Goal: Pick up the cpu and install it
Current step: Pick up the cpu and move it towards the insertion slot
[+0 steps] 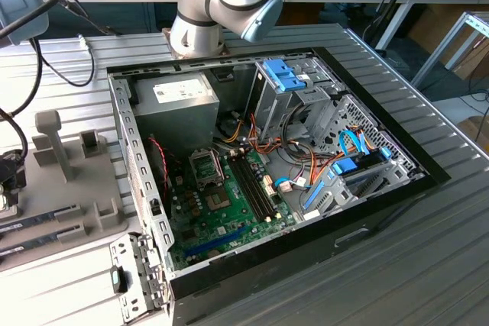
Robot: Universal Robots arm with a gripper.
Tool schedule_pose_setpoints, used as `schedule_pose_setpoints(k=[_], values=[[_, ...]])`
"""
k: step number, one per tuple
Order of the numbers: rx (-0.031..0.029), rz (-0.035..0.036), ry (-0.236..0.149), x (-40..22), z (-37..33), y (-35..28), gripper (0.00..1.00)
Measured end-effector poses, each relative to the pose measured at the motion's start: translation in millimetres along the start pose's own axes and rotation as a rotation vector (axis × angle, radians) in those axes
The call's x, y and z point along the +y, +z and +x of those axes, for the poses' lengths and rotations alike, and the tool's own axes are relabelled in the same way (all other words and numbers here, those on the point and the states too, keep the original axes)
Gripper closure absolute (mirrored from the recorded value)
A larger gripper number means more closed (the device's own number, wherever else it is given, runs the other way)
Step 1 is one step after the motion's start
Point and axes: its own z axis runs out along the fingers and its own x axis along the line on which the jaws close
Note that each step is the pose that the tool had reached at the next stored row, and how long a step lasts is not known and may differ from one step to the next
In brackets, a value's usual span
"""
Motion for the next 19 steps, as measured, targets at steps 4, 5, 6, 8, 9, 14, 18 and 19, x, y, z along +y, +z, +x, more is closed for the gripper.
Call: schedule_pose_setpoints(k=[4,5,6,8,9,14,18,19], values=[[-0.0001,0.0,0.0,0.0,-0.1,0.3,0.4],[-0.0001,0.0,0.0,0.0,0.0,0.4,0.4],[-0.0002,-0.0001,0.0,0.0,-0.1,0.4,0.4],[-0.0001,0.0,0.0,0.0,0.0,0.4,0.41],[-0.0001,0.0,0.0,0.0,0.0,0.4,0.48],[-0.0001,0.0,0.0,0.0,0.0,0.6,0.53],[-0.0001,0.0,0.0,-0.1,0.0,0.7,0.53],[-0.0001,0.0,0.0,-0.1,0.0,0.7,0.53]])
